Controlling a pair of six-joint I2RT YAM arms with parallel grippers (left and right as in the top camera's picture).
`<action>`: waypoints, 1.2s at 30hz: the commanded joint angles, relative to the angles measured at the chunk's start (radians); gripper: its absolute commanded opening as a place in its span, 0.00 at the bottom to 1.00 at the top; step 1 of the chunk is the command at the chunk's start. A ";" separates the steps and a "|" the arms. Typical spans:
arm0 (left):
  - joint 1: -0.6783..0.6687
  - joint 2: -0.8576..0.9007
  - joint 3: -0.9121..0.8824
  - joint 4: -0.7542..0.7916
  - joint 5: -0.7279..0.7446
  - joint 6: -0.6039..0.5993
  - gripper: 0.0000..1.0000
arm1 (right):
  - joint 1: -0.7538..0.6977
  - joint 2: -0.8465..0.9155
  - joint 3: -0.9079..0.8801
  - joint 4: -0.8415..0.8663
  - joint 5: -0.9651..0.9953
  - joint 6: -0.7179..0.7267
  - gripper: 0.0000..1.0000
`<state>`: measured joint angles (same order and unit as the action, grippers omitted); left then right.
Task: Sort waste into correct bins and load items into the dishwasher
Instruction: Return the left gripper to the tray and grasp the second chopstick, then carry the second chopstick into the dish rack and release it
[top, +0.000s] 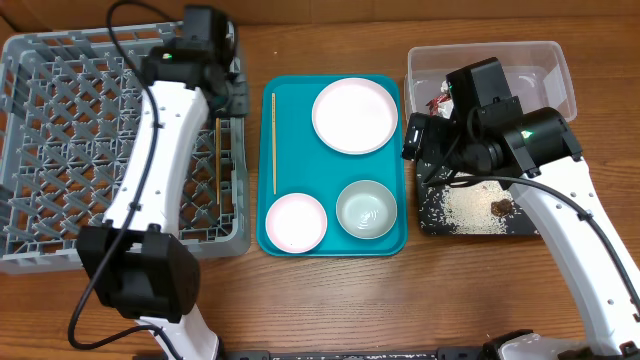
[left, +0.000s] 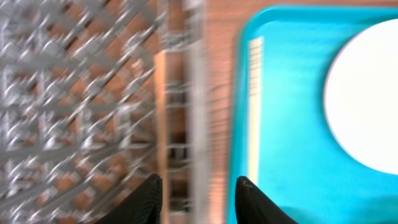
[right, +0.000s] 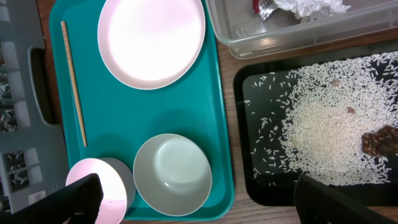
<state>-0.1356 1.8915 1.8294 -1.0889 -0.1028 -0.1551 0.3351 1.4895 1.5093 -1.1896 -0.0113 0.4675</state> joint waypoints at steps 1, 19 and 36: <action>-0.082 0.003 -0.006 0.014 0.035 -0.012 0.37 | -0.002 -0.008 0.008 0.011 0.006 0.005 1.00; -0.141 0.347 -0.048 0.080 -0.031 -0.119 0.25 | -0.002 -0.008 0.008 0.040 0.006 0.005 1.00; -0.138 0.362 -0.012 0.045 0.091 -0.145 0.04 | -0.002 -0.008 0.008 0.030 0.006 0.005 1.00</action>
<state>-0.2768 2.2787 1.7908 -1.0302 -0.0723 -0.2745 0.3351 1.4895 1.5093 -1.1614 -0.0113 0.4679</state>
